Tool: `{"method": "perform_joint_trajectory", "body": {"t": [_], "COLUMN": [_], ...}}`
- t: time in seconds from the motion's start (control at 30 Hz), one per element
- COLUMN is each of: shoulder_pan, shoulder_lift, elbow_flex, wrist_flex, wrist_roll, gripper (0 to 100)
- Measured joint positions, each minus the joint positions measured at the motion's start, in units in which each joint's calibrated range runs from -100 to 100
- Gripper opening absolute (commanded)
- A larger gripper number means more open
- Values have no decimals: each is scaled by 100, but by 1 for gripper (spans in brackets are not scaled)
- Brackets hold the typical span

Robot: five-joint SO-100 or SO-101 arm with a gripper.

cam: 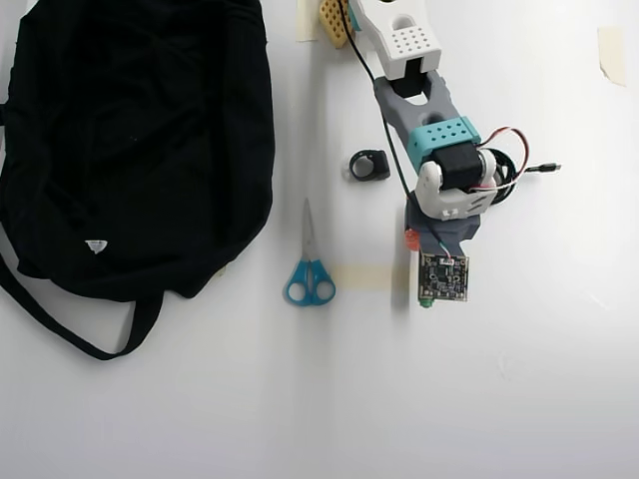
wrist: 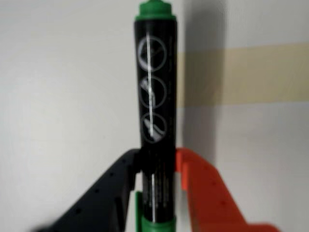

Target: Put the green marker into the black bag

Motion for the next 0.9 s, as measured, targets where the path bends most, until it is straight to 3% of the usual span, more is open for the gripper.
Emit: {"method": "perform_joint_trajectory", "body": {"t": [0.9], "shoulder_pan": [397], "shoulder_lift": [-3288], "elbow_flex": [4269], "wrist_flex": [-1168], "wrist_roll": [400], "gripper": [2]}}
